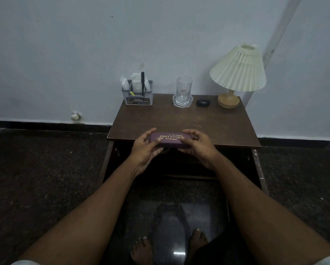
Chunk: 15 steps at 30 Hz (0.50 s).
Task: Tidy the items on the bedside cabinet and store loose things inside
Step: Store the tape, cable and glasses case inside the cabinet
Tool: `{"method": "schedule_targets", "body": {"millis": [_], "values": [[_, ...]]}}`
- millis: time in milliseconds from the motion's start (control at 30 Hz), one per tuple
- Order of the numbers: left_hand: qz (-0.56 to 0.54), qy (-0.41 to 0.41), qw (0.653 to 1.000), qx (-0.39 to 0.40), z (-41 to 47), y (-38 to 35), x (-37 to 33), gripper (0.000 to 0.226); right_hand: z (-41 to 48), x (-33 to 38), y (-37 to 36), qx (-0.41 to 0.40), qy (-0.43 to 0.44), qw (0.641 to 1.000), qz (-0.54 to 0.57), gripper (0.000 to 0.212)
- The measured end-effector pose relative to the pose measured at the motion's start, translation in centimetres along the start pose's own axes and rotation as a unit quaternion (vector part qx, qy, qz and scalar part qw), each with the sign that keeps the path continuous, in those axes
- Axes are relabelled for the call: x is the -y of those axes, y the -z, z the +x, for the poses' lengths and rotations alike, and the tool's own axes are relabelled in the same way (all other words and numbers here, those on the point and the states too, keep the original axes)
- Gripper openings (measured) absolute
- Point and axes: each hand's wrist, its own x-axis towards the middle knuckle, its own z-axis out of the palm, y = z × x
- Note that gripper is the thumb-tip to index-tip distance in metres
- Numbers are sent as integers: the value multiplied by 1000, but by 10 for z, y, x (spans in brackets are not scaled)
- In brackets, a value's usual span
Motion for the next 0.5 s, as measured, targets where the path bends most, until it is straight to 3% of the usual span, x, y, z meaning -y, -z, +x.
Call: {"method": "schedule_targets", "body": {"millis": [333,500], "values": [[24,-13,1000,-8,3,1,3,51,1,-1,1,2,20,1000,0,44],[3,6,1000,-31,5,0,2,34,5,1,1,-28,6,999,31,46]]}}
